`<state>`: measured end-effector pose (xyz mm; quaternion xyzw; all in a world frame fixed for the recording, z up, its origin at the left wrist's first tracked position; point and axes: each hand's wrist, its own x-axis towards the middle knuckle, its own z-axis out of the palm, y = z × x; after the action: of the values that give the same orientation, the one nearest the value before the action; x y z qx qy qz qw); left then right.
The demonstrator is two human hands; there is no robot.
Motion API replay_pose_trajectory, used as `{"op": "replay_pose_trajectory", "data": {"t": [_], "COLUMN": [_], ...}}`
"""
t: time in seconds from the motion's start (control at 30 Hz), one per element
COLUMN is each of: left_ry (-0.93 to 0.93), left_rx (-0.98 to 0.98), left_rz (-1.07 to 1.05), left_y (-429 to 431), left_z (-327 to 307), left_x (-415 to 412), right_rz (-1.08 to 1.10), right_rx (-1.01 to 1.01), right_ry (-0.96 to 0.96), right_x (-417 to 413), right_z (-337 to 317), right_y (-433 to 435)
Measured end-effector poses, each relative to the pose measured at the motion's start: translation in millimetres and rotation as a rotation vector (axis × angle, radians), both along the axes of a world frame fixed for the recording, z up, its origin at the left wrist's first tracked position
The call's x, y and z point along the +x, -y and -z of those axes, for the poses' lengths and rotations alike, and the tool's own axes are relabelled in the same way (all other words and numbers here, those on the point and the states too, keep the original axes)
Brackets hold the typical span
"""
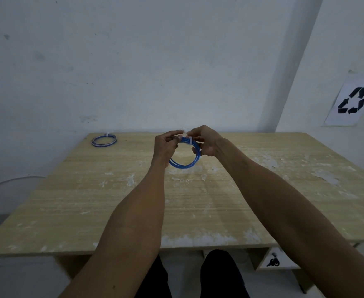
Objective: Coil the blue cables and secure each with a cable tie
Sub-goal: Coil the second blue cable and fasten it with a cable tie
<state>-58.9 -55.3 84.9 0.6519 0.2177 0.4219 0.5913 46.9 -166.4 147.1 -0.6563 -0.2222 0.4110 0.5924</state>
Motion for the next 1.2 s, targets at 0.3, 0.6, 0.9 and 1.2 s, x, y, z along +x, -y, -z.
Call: {"op": "replay_pose_trajectory", "data": {"t": [0.3, 0.6, 0.9, 1.2], "left_ry": [-0.018, -0.024, -0.005, -0.018], "left_rx": [0.005, 0.013, -0.008, -0.001], "left_rz": [0.005, 0.005, 0.000, 0.015], "left_y": [0.8, 1.2, 1.6, 2.5], "left_z": [-1.0, -1.5, -4.5, -4.6], "left_x": [-0.3, 0.0, -0.6, -1.8], "right_rz": [0.004, 0.013, 0.053, 0.042], "right_rx": [-0.008, 0.001, 0.067, 0.059], "right_ry": [-0.004, 0.007, 0.024, 0.029], "right_x": [1.2, 0.4, -1.2, -2.3], "right_z": [1.0, 2.9, 7.0, 5.8], "right_y": [0.5, -0.4, -2.6, -0.5]}}
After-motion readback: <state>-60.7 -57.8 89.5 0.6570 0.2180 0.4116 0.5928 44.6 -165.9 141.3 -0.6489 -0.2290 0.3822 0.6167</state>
